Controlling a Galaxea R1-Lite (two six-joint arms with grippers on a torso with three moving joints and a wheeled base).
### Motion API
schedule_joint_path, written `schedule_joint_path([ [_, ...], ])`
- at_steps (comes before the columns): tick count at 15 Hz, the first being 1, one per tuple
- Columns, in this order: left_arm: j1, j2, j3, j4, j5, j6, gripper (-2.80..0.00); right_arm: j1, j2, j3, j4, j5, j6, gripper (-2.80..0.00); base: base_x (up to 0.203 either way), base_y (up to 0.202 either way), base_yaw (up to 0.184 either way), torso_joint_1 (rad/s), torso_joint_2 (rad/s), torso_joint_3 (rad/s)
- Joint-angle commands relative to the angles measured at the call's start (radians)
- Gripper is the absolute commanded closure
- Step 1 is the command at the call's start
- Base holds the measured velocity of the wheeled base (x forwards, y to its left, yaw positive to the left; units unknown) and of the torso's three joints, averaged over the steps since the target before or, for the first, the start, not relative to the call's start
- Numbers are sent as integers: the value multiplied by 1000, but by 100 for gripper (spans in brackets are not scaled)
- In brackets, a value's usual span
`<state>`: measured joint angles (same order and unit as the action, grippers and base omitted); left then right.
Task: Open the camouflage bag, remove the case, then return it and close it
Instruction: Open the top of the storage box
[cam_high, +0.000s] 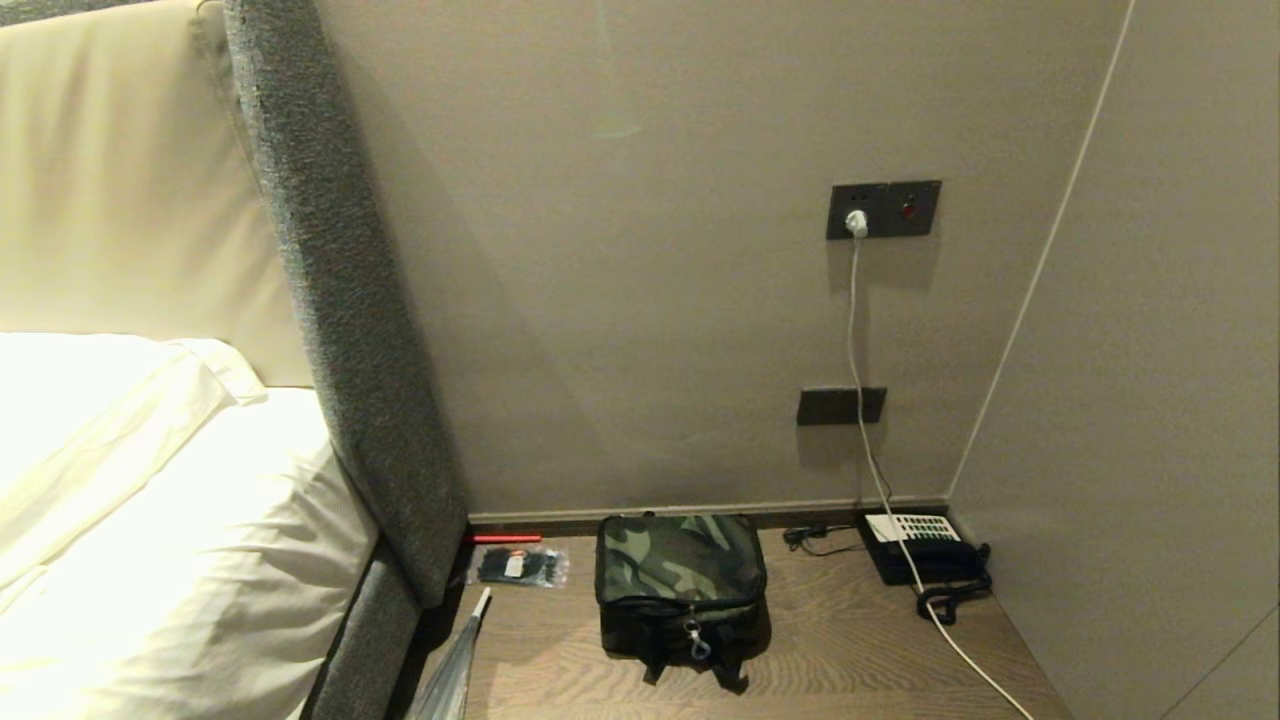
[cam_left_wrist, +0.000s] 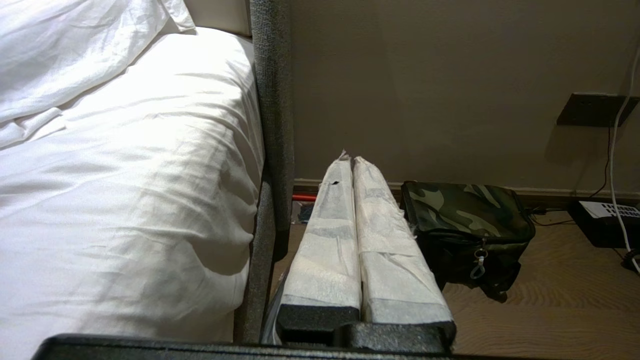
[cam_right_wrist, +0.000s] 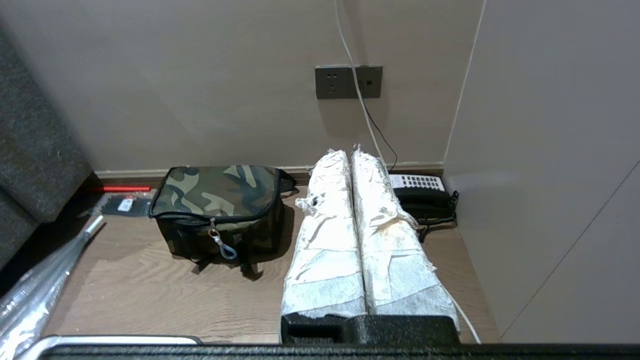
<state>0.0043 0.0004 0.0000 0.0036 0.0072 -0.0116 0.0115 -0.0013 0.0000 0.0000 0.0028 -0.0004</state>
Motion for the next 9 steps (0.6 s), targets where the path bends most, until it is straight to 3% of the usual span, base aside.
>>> schedule_joint_path([
  [1, 0, -2, 3, -1, 0, -1, 0, 1, -2, 0, 0, 2, 0, 0, 0, 0, 0, 0, 0, 0],
  [9, 0, -2, 3, -1, 0, -1, 0, 1, -2, 0, 0, 0, 0, 0, 0, 0, 0, 0, 0, 0],
])
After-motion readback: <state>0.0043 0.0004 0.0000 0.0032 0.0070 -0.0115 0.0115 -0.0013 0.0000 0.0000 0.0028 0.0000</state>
